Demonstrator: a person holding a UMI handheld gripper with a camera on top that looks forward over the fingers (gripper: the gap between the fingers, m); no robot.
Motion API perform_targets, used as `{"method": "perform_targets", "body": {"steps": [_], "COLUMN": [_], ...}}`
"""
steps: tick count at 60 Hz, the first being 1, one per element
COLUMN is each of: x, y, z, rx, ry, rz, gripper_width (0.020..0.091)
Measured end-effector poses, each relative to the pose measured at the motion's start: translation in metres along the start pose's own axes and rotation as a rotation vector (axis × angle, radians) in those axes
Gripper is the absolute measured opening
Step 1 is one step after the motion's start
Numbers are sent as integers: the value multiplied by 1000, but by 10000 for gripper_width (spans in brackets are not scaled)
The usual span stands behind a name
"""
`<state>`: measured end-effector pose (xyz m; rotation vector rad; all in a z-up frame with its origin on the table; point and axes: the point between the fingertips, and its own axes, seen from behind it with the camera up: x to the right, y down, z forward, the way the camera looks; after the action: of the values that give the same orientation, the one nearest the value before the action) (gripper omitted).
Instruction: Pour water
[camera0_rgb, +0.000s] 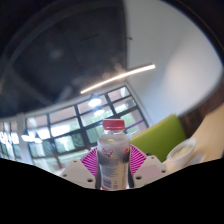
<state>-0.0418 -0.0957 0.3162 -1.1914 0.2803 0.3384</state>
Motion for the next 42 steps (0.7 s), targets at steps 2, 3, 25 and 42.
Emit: {"method": "perform_targets", "body": {"steps": [2,3,25,42], "x": [10,20,169,165], "y": [-10,-11,150,161], "z": [-6,-11,-83,-70], "rx": [7,6,-337,-347], "ry": [36,52,197,191], "rz": [-104,-151,-365,-451], "gripper_width": [366,364,372,409]}}
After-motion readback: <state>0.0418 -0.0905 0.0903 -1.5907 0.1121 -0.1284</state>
